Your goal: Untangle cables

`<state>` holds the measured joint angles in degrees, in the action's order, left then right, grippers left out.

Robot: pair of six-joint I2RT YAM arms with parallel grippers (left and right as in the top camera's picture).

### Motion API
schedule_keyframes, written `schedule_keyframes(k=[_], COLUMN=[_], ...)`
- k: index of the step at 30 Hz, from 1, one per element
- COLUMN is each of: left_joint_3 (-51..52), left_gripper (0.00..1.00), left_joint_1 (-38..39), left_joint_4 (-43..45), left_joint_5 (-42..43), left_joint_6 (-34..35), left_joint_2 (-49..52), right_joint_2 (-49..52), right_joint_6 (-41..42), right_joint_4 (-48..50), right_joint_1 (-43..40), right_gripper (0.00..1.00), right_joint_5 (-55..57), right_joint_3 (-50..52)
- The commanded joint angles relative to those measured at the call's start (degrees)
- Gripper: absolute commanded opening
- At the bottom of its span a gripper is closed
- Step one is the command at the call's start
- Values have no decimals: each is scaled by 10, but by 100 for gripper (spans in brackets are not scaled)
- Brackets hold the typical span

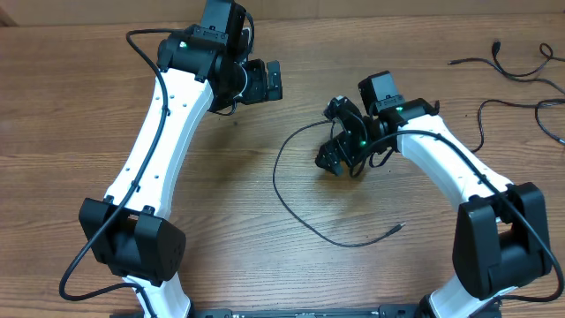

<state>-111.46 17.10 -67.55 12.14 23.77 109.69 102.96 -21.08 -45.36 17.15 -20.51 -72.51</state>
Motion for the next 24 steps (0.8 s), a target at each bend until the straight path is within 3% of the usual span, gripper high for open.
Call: schedule_keyframes(k=[1,11,24], left_joint_3=[-4,-4,-4], left_gripper=[100,100,100], left_joint_1=[-2,-2,-2], left_joint_4=[1,1,1], left_joint_5=[-3,-3,-3], left_joint_6=[-7,-7,-7], left_joint_2=[2,2,2], right_joint_2=[1,3,97], right_joint_6=[-5,-108,-105], right_joint_4=[25,68,139], right_joint_1=[-1,-24,-53], right_gripper=[100,100,100], right_joint_5=[90,121,119], right_joint_3=[2,2,2])
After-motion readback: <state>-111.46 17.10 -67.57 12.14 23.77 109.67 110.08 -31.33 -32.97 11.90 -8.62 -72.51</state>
